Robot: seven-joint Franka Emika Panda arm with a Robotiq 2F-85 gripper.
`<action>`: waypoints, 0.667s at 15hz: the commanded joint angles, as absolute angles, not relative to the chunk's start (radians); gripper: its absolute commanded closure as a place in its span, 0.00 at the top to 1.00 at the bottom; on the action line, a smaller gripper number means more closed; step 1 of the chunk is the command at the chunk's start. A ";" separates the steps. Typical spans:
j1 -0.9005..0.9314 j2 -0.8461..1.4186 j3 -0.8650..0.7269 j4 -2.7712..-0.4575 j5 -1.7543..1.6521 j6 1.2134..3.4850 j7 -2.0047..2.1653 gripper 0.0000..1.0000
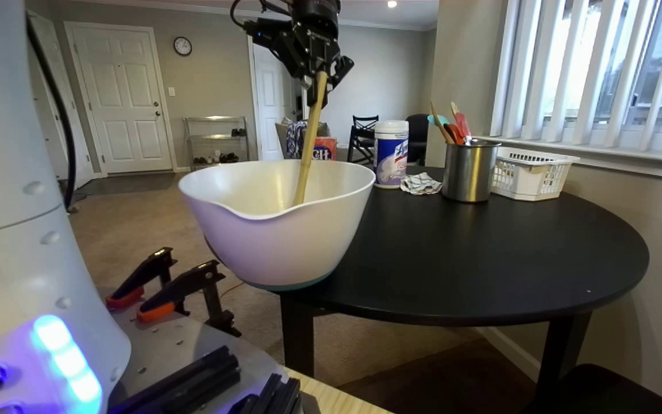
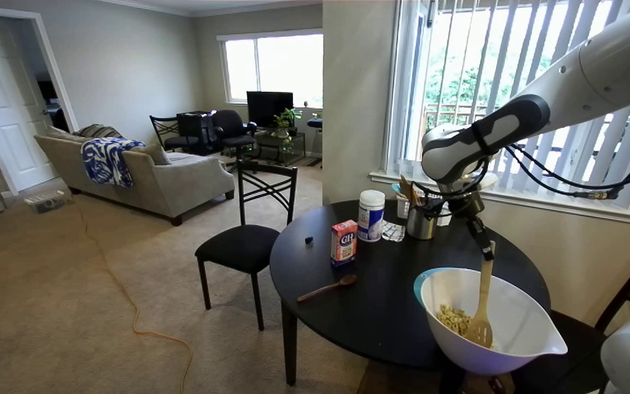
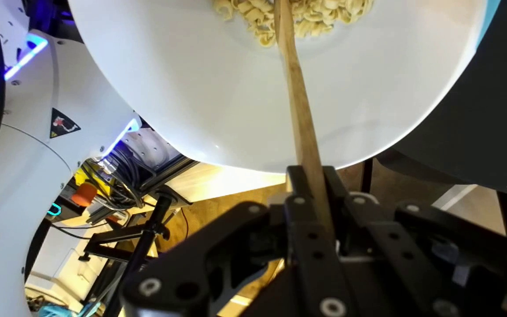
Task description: Pick up the wooden spoon in the white bowl and mix the substance in the white bowl
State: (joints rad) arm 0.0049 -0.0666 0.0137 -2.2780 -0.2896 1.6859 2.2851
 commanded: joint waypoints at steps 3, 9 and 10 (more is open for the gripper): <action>0.003 -0.073 0.019 -2.299 -0.275 1.785 2.354 0.03; -0.001 -0.079 0.007 -2.300 -0.137 1.812 2.230 0.03; -0.005 -0.084 0.001 -2.305 -0.116 1.828 2.219 0.03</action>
